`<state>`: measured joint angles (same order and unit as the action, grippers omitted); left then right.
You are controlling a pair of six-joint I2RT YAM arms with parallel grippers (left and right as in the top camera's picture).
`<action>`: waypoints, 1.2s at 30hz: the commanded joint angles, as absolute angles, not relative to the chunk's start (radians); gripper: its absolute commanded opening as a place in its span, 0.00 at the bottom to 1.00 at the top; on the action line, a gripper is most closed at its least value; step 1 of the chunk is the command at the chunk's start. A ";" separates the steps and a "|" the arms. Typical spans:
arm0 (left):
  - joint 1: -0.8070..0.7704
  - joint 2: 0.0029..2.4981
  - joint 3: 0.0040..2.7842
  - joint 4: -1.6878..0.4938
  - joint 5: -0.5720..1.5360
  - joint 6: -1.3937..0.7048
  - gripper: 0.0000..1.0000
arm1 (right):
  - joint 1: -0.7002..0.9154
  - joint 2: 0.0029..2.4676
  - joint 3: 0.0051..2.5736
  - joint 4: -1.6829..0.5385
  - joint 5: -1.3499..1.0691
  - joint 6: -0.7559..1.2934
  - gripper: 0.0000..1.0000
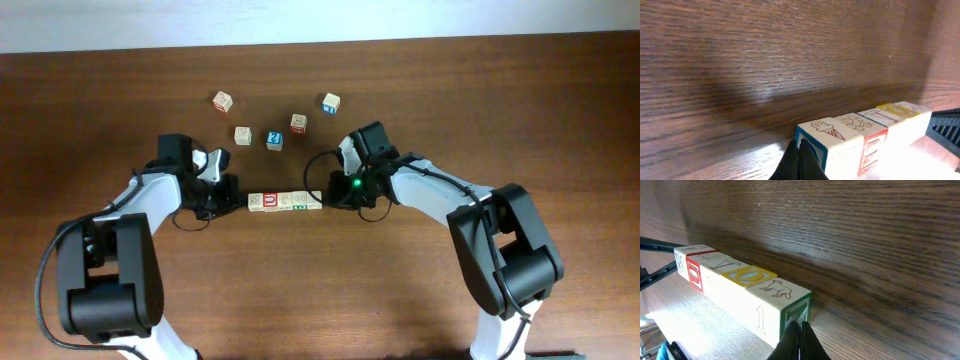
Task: Rotate 5 blocks
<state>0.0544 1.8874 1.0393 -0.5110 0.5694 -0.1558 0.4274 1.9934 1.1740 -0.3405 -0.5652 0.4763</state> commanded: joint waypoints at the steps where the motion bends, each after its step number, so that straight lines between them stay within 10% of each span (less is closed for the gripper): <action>1: 0.084 1.882 1.037 -0.525 0.621 -0.181 0.00 | 0.439 1.981 1.177 -0.348 -0.585 0.488 0.04; 36: 0.105 1.882 1.037 -0.558 0.707 -0.104 0.00 | 0.480 1.927 1.179 -0.294 -0.658 0.396 0.04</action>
<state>0.1127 1.8874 1.0393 -0.5568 0.6510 -0.1234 0.4343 1.9850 1.1740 -0.3111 -0.6025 0.4179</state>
